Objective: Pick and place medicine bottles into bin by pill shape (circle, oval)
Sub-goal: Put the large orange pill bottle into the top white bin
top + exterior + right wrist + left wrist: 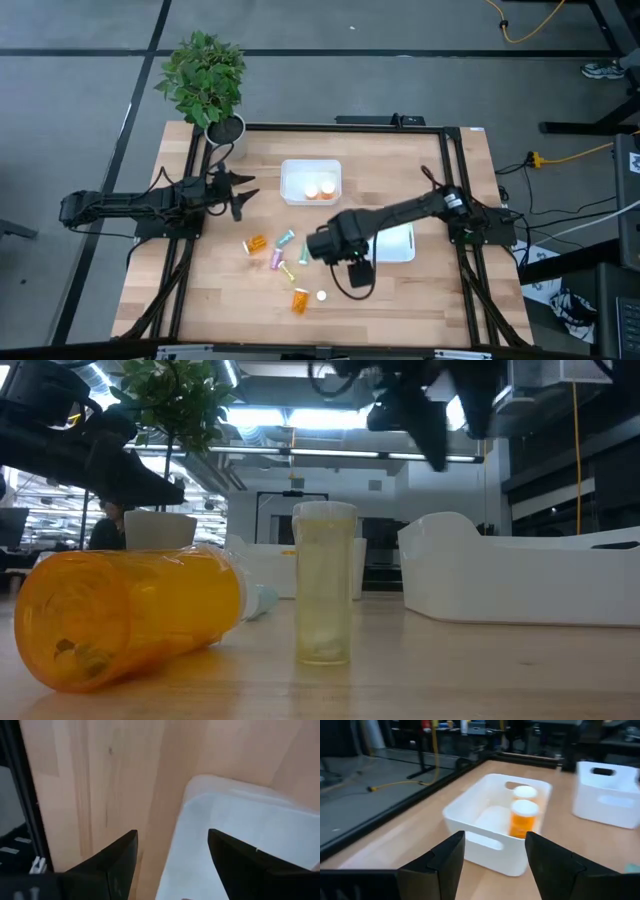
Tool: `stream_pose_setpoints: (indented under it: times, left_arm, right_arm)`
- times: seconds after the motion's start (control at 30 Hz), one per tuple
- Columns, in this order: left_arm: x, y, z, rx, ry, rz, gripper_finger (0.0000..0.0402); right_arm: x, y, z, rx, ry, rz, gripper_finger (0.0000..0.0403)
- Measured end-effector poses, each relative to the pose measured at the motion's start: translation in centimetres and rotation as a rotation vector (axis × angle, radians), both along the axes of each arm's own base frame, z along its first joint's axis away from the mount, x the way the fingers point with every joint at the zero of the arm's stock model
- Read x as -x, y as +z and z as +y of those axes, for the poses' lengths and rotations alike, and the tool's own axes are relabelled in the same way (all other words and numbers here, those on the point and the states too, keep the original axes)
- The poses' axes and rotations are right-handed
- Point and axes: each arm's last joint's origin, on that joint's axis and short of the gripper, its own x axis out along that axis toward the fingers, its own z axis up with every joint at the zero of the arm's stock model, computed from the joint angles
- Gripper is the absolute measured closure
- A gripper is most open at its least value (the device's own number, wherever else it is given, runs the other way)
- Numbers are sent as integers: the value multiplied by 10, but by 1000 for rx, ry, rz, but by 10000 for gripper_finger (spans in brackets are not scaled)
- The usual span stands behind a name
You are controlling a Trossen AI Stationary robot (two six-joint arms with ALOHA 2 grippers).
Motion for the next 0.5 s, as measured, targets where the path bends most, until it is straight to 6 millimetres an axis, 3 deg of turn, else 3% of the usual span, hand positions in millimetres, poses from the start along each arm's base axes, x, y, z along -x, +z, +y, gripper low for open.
stream_pose_setpoints:
  times: [0.2, 0.33, 0.5]
  left_arm:
    - [-3, 20, -6, 52, -139, -72, 200]
    - [-5, 30, -18, 111, -321, -87, 200]
    - [-10, 37, -33, 160, -427, -65, 200]
  right_arm:
    - [11, -1, 29, 26, 16, 3, 160]
    - [19, 0, 47, 134, 15, -35, 160]
    - [32, 0, 75, 210, -42, -65, 160]
